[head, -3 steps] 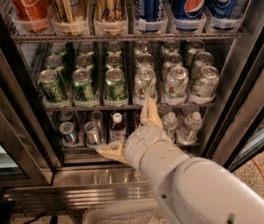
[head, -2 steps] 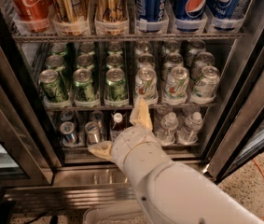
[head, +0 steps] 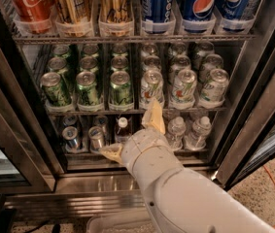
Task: Pick green can from middle shelf of fridge
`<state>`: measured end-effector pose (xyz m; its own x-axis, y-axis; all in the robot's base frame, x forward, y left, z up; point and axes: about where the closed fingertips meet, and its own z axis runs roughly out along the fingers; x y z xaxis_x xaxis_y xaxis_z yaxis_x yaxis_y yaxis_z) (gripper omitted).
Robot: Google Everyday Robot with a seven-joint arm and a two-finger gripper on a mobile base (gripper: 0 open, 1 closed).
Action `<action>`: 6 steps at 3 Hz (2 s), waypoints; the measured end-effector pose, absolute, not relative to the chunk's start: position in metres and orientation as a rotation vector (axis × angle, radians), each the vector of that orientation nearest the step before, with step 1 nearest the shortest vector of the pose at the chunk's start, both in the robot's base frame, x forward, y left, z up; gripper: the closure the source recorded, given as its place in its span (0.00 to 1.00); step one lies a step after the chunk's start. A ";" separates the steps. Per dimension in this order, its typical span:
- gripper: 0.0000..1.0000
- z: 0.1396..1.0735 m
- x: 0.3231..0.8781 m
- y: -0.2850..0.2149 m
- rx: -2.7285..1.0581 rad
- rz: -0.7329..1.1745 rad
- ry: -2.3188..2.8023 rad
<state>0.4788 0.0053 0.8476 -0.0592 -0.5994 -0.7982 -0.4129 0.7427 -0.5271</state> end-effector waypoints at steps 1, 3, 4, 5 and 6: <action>0.00 0.848 0.481 0.005 -0.799 -0.194 1.687; 0.00 0.858 0.517 -0.008 -0.631 -0.186 1.686; 0.00 0.854 0.527 0.003 -0.620 -0.101 1.677; 0.00 0.854 0.527 0.003 -0.620 -0.100 1.677; 0.00 0.850 0.528 0.003 -0.587 -0.072 1.674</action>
Offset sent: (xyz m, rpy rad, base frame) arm 0.0490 -0.0302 0.0082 0.0282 -0.0888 -0.2424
